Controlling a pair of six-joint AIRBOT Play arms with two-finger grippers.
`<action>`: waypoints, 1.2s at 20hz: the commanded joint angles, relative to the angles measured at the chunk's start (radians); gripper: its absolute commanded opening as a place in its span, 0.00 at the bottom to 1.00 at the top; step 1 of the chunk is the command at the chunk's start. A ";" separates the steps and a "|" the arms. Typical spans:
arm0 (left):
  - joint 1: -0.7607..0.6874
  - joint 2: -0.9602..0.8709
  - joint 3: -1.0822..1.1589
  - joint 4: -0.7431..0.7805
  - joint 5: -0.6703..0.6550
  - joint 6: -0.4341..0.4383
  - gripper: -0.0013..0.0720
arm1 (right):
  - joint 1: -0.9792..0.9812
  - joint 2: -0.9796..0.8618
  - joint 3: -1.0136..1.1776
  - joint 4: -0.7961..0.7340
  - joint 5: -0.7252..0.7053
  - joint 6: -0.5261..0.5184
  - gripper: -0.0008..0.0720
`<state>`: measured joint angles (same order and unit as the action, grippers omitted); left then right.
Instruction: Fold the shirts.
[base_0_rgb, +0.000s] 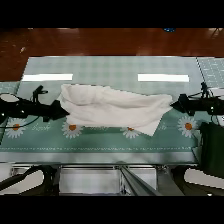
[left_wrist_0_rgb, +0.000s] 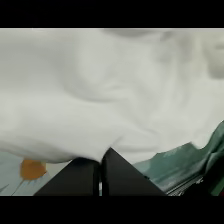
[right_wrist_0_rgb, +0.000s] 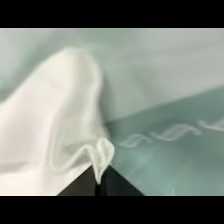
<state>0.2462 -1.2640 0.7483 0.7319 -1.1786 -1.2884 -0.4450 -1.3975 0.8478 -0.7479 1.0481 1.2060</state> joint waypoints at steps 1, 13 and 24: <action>0.010 0.009 0.203 -0.200 -0.018 0.040 0.04 | 0.009 0.062 0.190 0.005 0.122 0.025 0.04; 0.097 0.069 1.194 -0.189 -0.074 -0.051 0.04 | 0.008 0.450 0.926 -0.063 0.161 0.153 0.04; 0.030 0.502 1.276 0.458 -0.162 -0.180 0.04 | 0.008 0.811 0.930 -0.466 0.424 0.275 0.04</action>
<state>0.3656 -0.8680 2.0159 0.9333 -1.3411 -1.4227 -0.4370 -0.6533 1.7756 -1.0931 1.3739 1.4406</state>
